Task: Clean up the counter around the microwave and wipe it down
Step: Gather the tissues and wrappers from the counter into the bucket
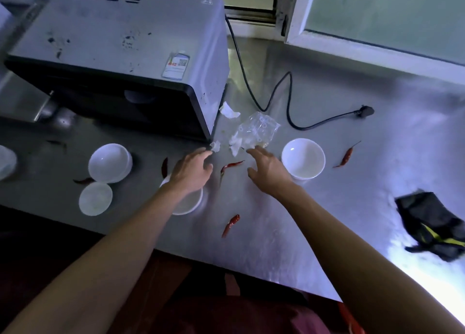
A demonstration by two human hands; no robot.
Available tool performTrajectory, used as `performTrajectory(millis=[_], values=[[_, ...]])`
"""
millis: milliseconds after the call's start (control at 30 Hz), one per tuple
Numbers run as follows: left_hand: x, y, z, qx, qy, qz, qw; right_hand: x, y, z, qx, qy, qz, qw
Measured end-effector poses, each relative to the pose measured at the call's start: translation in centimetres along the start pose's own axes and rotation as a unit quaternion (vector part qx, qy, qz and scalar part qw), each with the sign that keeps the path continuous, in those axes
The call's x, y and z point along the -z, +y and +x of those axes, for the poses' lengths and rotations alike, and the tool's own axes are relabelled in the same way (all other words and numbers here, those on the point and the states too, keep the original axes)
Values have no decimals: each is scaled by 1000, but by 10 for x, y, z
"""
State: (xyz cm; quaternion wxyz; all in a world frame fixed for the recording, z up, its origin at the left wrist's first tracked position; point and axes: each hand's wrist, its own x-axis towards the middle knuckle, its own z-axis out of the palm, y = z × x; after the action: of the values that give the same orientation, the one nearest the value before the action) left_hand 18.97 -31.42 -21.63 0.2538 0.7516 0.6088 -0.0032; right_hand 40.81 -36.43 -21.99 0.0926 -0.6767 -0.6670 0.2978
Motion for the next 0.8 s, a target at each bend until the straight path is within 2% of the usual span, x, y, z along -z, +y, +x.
performTrajectory(millis=[300, 433, 600, 800], values=[[-25, -13, 46, -59, -16, -15, 998, -4, 8, 53, -42, 11, -71, 996], [-31, -19, 56, -110, 13, 11, 994, -8, 9, 71, -62, -11, -111, 992], [-41, -29, 63, -145, 38, -37, 988, -16, 7, 83, -81, -34, -135, 987], [-48, -35, 71, -137, 37, -77, 987, -24, 12, 83, -73, 37, -135, 987]])
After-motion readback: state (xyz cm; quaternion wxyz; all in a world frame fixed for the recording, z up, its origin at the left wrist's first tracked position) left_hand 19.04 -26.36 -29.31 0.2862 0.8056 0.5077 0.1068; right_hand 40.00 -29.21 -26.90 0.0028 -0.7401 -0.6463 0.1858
